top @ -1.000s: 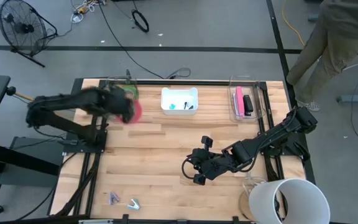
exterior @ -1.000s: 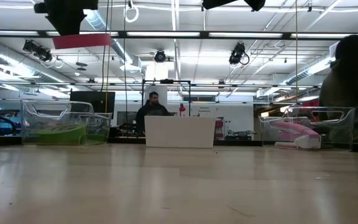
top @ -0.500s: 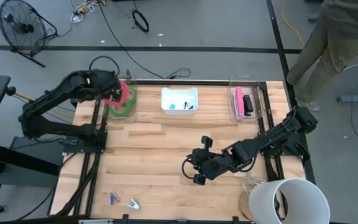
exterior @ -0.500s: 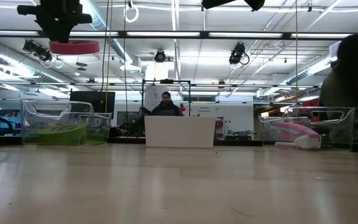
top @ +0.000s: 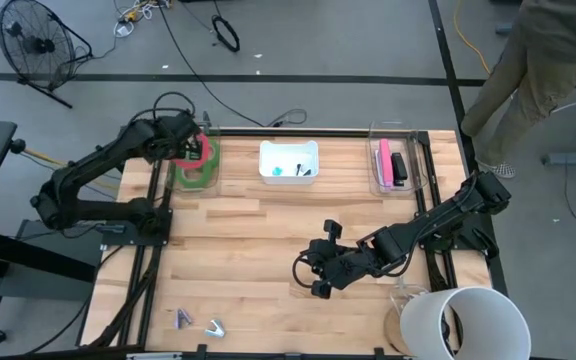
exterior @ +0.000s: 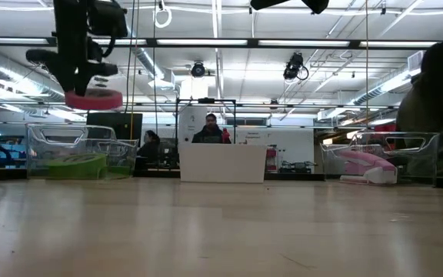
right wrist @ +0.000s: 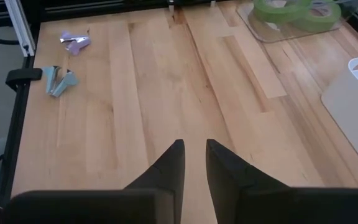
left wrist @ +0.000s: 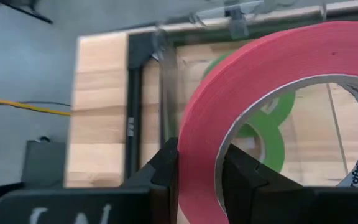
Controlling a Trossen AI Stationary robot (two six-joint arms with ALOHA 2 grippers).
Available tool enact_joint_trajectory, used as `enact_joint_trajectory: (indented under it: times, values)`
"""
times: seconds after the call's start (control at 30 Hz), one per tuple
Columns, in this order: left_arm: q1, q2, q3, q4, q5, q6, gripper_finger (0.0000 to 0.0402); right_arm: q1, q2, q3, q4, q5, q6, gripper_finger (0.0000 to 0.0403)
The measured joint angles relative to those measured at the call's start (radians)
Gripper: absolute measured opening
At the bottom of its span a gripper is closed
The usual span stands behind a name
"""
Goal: Pick and place Stapler, Stapler remover, tape
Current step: Put the pink tape into the left transparent bin
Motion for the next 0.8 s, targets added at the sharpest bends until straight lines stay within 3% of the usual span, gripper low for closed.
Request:
enact_joint_trajectory:
  times: [0.17, 0.53, 0.8]
  values:
    - [0.09, 0.0, -0.108, 0.152, 0.048, 0.033, 0.0082, 0.0, 0.0, 0.0, 0.0, -0.003, 0.0, 0.0064]
    - [0.207, 0.0, -0.235, 0.24, 0.123, 0.08, 0.0084, 0.0, 0.0, 0.0, 0.0, 0.003, 0.0, 0.0064]
    - [0.207, 0.0, -0.241, 0.271, 0.105, 0.13, 0.019, 0.0, 0.0, 0.0, 0.002, 0.005, 0.001, 0.0064]
